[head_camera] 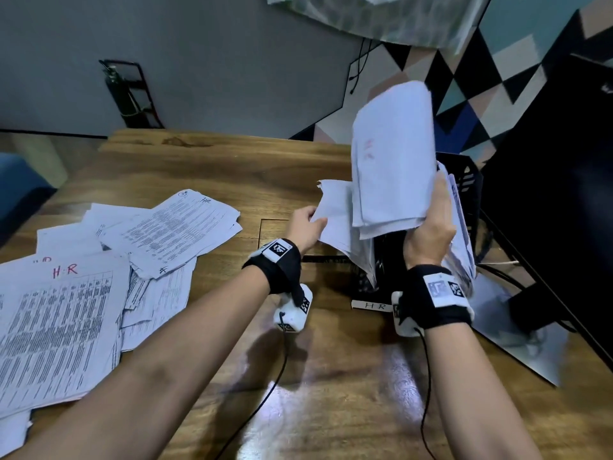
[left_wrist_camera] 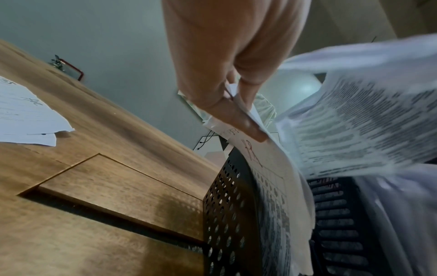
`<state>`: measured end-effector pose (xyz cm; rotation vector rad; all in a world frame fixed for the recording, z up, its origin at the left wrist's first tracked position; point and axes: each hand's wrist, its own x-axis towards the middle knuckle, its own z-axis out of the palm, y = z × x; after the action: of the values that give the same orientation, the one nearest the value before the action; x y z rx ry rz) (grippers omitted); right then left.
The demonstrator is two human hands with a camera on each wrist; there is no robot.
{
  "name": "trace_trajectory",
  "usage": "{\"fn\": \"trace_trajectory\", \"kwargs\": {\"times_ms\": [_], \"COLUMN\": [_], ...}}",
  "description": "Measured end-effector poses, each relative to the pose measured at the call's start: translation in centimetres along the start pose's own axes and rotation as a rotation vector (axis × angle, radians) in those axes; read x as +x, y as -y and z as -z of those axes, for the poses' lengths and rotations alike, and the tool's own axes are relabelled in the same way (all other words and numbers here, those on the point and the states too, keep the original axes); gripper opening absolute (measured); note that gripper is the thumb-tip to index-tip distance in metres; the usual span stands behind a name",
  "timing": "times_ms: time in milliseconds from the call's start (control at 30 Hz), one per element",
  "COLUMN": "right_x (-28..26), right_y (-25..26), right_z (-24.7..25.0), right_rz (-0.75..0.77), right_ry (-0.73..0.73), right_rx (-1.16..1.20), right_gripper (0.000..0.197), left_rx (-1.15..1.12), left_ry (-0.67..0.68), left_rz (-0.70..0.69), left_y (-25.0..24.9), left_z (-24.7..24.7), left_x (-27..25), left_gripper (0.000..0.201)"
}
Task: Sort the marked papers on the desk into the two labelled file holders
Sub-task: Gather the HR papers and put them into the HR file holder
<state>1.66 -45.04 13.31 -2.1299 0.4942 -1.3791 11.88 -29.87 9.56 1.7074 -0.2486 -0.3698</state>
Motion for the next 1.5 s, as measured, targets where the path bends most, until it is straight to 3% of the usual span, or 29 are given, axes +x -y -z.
{"fn": "trace_trajectory", "kwargs": {"times_ms": [100, 267, 333, 500, 633, 767, 900, 967, 1067, 1133, 1333, 1400, 1500], "right_x": [0.5, -4.5, -6.5, -7.3, -6.8, -7.1, -8.4, -9.1, -13.5, -17.3, -26.7, -28.1, -28.7], "right_y": [0.7, -1.1, -2.2, -3.8, -3.6, -3.7, -3.2, -2.8, 0.9, 3.1, 8.4, 10.4, 13.3], "right_z": [-0.2, -1.8, -2.1, -1.4, -0.9, -1.0, -2.1, -1.2, -2.4, -4.0, -9.9, -11.7, -13.9], "right_rz": [0.04, -0.194, -0.284, -0.66, -0.725, -0.69, -0.72, -0.78, -0.683, -0.57, -0.423, -0.341, -0.258], "right_ry": [0.007, 0.68, 0.838, 0.706, 0.691, 0.643, 0.644, 0.443, 0.231, 0.255, 0.965, 1.056, 1.157], "right_rx": [-0.021, -0.053, -0.089, -0.018, 0.259, 0.059, -0.158, -0.271, -0.262, -0.253, -0.094, -0.081, -0.071], "right_gripper": [0.048, 0.074, 0.071, 0.065, 0.067, 0.063, 0.079, 0.082, 0.077, 0.07, 0.045, 0.04, 0.035], "left_rx": [-0.017, -0.021, -0.021, -0.028, -0.097, -0.163, -0.201, -0.025, 0.266, 0.395, 0.886, 0.995, 0.979], "left_ry": [0.006, -0.004, -0.013, 0.088, 0.189, 0.142, 0.155, 0.187, 0.104, 0.066, -0.158, -0.284, -0.456], "left_rz": [0.014, 0.038, 0.055, 0.085, 0.11, 0.144, 0.227, 0.194, 0.125, 0.144, 0.328, 0.455, 0.648], "left_y": [0.0, 1.0, 1.5, 0.8, 0.3, 0.2, 0.2, 0.8, 4.3, 7.3, 17.0, 18.9, 20.5], "left_z": [0.0, -0.2, -0.4, -1.9, -3.4, -2.2, 0.6, 1.2, 6.3, 10.1, 26.9, 32.3, 38.5], "left_x": [0.0, 0.4, 0.5, -0.1, -0.7, -1.1, -2.3, -2.6, -4.2, -5.3, -10.9, -13.1, -15.8], "left_gripper": [0.026, 0.015, 0.013, 0.011, 0.019, 0.03, 0.05, 0.052, 0.047, 0.046, 0.046, 0.05, 0.059]}}
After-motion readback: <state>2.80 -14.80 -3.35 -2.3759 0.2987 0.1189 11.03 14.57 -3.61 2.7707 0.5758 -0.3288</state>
